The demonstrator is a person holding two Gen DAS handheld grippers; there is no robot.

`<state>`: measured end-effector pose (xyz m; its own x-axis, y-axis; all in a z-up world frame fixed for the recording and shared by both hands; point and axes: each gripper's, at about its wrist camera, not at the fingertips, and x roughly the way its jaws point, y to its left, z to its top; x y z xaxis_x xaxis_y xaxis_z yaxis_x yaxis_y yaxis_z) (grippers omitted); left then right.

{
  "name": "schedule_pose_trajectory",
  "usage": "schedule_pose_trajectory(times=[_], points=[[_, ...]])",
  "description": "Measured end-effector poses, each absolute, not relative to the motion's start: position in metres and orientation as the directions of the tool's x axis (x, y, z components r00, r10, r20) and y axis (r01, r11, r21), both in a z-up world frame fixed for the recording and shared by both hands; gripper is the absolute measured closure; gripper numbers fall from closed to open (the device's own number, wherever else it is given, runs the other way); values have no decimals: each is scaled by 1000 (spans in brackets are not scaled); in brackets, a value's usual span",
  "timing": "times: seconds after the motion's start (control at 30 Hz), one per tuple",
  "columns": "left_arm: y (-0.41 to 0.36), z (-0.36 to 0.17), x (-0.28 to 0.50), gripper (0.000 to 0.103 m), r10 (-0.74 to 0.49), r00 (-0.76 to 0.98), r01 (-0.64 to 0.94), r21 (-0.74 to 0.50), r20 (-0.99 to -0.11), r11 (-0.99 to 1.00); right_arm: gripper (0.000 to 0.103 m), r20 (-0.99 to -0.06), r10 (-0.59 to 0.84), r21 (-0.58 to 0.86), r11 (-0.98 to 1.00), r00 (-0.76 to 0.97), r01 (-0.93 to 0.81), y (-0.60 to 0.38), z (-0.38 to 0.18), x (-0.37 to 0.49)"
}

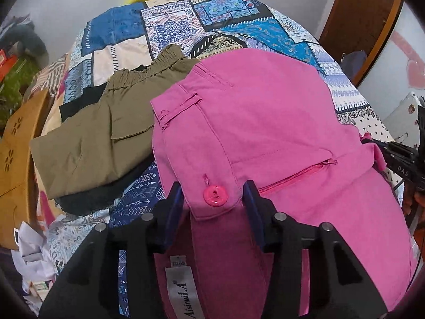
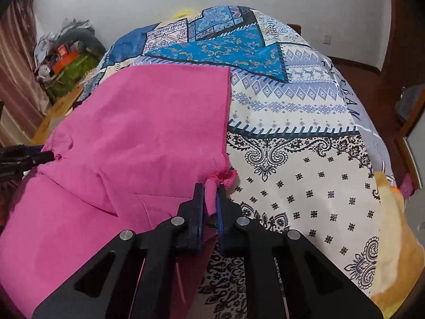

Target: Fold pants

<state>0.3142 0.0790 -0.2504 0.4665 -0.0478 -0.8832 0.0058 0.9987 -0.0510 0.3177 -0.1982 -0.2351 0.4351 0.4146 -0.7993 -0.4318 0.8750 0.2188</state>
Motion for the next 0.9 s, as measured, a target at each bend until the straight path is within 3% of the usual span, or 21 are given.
schedule_pose_trajectory(times=[0.3,0.4,0.63,0.9], points=[[82,-244,314,53,0,452,-18,-9,-892,1000,98,-828,290,130,932,480,-338,-220,-226,320],[85,-229,308,53,-13,484,-24,-28,-875,999,98,-808,361,243,924,465,-294,-246,-209,313],[73,-209,292,52,-5,522,-1,-6,-853,1000,96,-737,487,285,853,469,-437,-223,-167,278],[88,-200,282,39,53,547,-29,45,-836,999,95,-774,475,257,840,419,-478,-173,-195,300]])
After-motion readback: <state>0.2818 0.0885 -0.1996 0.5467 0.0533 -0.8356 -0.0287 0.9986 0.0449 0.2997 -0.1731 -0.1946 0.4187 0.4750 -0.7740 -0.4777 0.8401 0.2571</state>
